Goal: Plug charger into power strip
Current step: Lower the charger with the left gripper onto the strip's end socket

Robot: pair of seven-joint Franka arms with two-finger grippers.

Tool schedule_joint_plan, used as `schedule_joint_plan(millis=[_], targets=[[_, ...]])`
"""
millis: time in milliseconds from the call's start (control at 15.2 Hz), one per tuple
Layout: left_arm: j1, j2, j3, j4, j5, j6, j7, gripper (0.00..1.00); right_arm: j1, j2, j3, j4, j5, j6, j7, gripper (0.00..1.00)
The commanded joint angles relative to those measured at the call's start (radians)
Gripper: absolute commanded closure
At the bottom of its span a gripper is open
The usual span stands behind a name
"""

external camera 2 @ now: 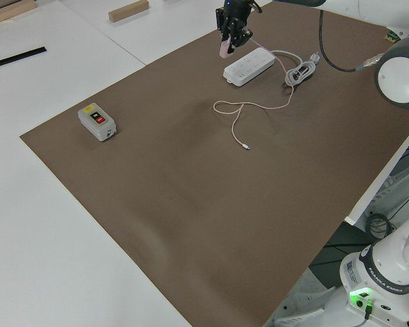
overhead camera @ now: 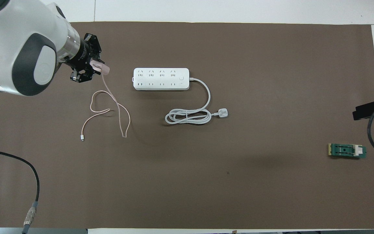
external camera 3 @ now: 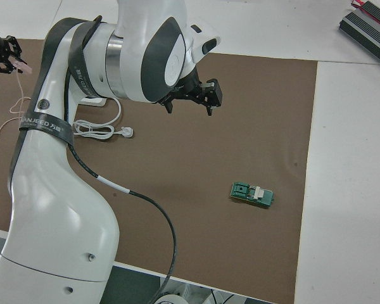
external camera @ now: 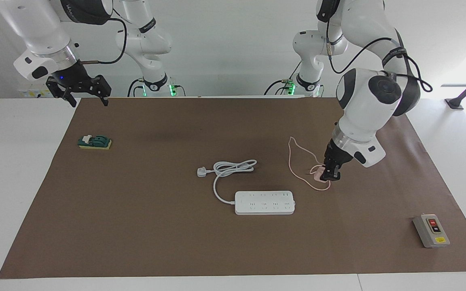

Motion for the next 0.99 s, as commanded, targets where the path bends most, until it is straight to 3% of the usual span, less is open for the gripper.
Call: schedule_joint_plan(millis=[0, 660, 924], targets=[[-0.041, 0.062, 0.013, 0.036, 0.078, 0.025, -0.141, 1.0, -0.026, 0.014, 0.019, 0.018, -0.009, 0.004, -0.022, 0.0], [-0.078, 0.093, 0.001, 0.049, 0.048, -0.055, -0.196, 1.0, -0.024, 0.012, 0.012, 0.018, -0.003, 0.003, 0.004, 0.0], [-0.059, 0.09, -0.019, 0.054, -0.023, -0.076, -0.169, 1.0, -0.024, 0.012, 0.01, 0.018, 0.0, 0.001, 0.004, 0.0]])
